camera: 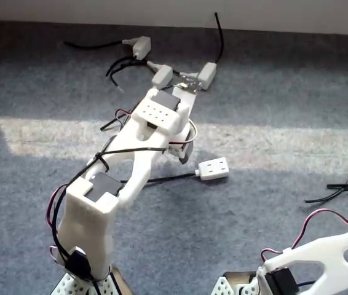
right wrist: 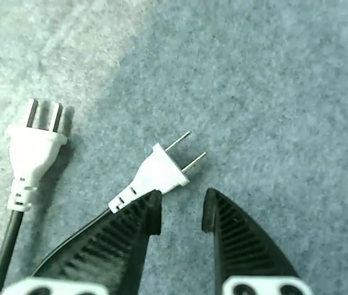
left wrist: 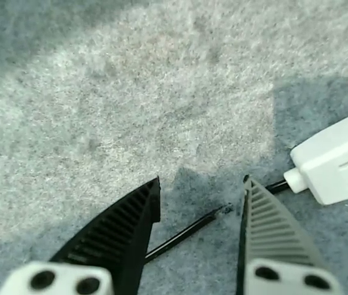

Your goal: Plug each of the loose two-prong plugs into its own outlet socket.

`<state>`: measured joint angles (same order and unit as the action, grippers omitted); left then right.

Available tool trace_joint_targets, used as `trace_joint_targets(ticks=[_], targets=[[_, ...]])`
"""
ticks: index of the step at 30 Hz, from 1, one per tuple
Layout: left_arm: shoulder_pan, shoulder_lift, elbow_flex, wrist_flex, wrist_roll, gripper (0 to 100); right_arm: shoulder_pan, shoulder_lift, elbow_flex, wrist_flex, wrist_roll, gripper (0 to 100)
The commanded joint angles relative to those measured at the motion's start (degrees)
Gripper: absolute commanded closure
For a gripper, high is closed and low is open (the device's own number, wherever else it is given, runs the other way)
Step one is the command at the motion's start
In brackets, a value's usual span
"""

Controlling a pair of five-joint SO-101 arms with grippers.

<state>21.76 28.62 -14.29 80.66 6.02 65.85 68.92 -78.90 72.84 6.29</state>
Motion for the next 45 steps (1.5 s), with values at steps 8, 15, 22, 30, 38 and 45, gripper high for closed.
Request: trace_joint_targets(ticks=[8, 15, 22, 30, 38, 45], targets=[[-0.4, -3.6, -0.3, -0.6, 0.5, 79, -6.5, -3.0, -5.0, 5.1, -5.7, 87.2], [-0.4, -3.6, -0.3, -0.6, 0.5, 79, -8.1, -2.6, -5.0, 5.7, -6.2, 87.2], [-0.4, -3.5, -0.3, -0.6, 0.5, 79, -8.4, 4.8, -5.0, 2.6, -6.2, 87.2], [-0.4, -3.5, -0.3, -0.6, 0.5, 79, -8.0, 7.4, -5.8, 3.1, -6.2, 87.5], [-0.4, -3.5, -0.3, -0.6, 0.5, 79, -6.3, 4.5, -13.1, 12.1, -6.1, 87.5], [-0.4, -3.5, -0.3, -0.6, 0.5, 79, -5.1, 4.6, -13.8, 11.6, -6.0, 87.5]])
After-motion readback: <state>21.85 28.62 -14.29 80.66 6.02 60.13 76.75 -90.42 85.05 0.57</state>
